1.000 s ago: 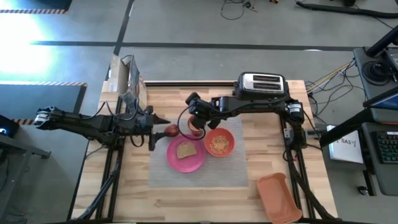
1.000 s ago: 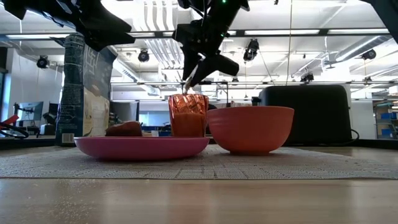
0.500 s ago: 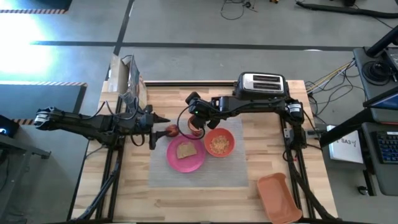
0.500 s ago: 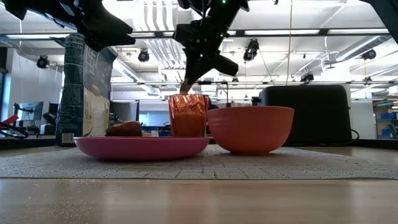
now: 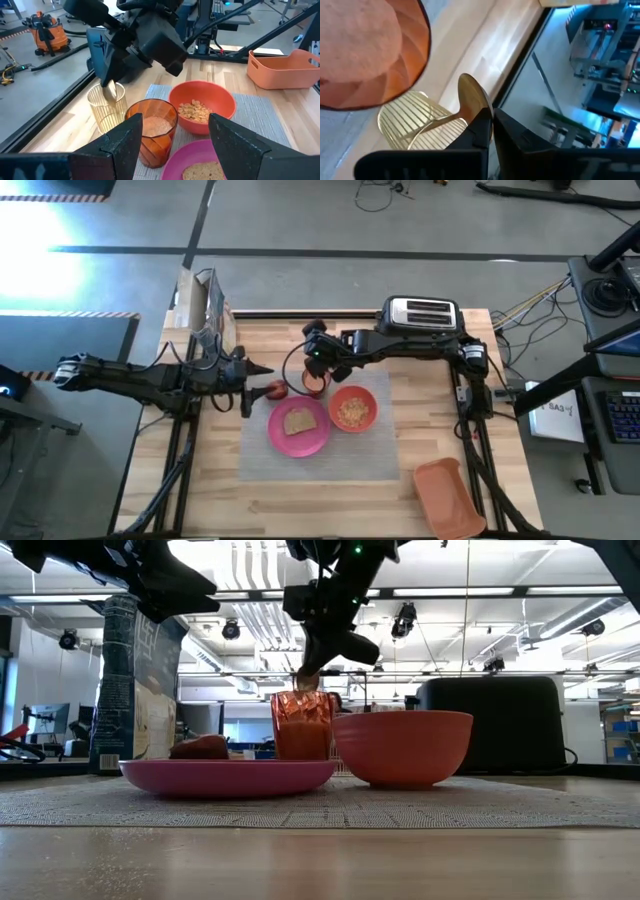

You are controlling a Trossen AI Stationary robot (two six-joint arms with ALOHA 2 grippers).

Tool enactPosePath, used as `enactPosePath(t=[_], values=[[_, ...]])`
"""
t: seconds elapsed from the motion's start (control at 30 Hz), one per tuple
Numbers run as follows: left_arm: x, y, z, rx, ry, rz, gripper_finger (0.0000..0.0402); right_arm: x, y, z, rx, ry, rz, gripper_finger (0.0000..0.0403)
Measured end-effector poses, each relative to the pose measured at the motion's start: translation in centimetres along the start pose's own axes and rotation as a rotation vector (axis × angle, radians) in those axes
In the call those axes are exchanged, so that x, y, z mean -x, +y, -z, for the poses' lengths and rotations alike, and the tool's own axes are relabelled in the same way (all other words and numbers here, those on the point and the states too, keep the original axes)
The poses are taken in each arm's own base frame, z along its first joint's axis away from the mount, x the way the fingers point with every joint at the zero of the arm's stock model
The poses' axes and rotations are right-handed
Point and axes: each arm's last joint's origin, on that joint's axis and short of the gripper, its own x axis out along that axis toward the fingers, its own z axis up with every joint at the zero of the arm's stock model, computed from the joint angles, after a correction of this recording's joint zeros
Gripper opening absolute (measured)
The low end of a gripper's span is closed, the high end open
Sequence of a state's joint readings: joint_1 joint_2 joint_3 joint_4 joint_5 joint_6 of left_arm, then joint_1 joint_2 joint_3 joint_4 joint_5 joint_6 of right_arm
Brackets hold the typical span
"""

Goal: Arrange a breakfast setting
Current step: Put the gold spoon to the right of the orange bowl on the table mat

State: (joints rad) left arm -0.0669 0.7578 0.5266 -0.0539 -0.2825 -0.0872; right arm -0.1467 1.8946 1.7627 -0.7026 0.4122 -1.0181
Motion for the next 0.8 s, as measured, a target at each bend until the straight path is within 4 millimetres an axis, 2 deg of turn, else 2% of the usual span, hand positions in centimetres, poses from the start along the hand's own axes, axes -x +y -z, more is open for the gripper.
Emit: enactPosePath(t=[0.17,0.37,0.57,0.8], values=[[0.0,0.1,0.0,0.002,-0.002,-0.005,0.0211,0.5,-0.6,0.0,-0.005,0.023,0.027,0.0009],[0.0,0.1,-0.1,0.004,-0.008,-0.005,0.0211,2.2,-2.1,0.1,-0.055,0.054,0.065,0.0009],[0.0,0.1,-0.2,0.007,-0.015,-0.004,0.0211,5.0,-4.4,0.2,-0.160,0.038,0.100,0.0009],[-0.3,-0.1,-0.4,0.038,-0.042,0.015,0.0211,8.7,-7.0,0.4,-0.362,-0.030,0.170,0.0009]])
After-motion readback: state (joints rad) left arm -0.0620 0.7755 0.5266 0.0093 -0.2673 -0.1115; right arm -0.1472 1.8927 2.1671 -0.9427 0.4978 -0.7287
